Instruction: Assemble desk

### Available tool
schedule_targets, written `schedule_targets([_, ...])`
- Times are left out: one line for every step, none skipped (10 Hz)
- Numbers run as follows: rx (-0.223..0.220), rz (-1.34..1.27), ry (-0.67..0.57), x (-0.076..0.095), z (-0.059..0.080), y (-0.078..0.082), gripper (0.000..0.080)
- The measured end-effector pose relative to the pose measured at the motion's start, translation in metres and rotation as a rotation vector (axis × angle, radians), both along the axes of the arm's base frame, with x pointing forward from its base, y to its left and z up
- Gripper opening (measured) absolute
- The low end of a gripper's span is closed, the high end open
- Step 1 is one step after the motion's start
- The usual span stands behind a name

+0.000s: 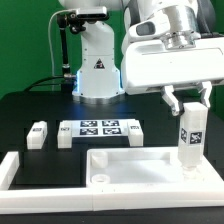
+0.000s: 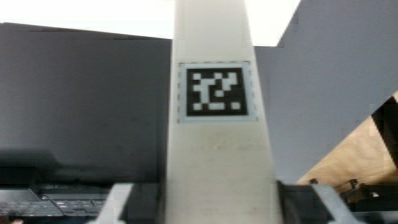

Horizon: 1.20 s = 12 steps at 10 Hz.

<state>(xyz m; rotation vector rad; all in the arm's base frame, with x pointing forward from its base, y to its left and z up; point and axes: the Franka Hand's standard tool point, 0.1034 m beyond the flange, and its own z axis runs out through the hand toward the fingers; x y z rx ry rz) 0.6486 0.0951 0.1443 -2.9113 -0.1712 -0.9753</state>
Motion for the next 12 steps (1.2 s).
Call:
schedule_targets([0.0, 0.006, 0.002, 0.0, -0.002, 0.004, 0.029])
schedule_targets([0.001, 0.011, 0.003, -0.001, -0.002, 0.007, 0.029])
schedule_targets([0.001, 0.012, 0.005, -0.001, -0.002, 0.008, 0.029])
schedule_targets([-0.001, 0.015, 0.005, -0.002, -0.002, 0.008, 0.029])
schedule_targets([-0.003, 0.016, 0.007, -0.003, -0.002, 0.007, 0.029])
schedule_targets([-0.006, 0.018, 0.009, -0.005, -0.003, 0.006, 0.029])
schedule_targets([-0.006, 0.02, 0.013, -0.007, -0.005, 0.007, 0.029])
schedule_targets([-0.007, 0.024, 0.015, -0.008, -0.006, 0.01, 0.029])
schedule_targets([-0.007, 0.027, 0.016, -0.009, -0.006, 0.012, 0.029])
schedule_targets([-0.007, 0.027, 0.017, -0.009, -0.007, 0.012, 0.029])
schedule_targets([-0.008, 0.027, 0.016, -0.01, -0.008, 0.012, 0.029])
schedule_targets([-0.008, 0.027, 0.02, -0.011, -0.012, 0.012, 0.029])
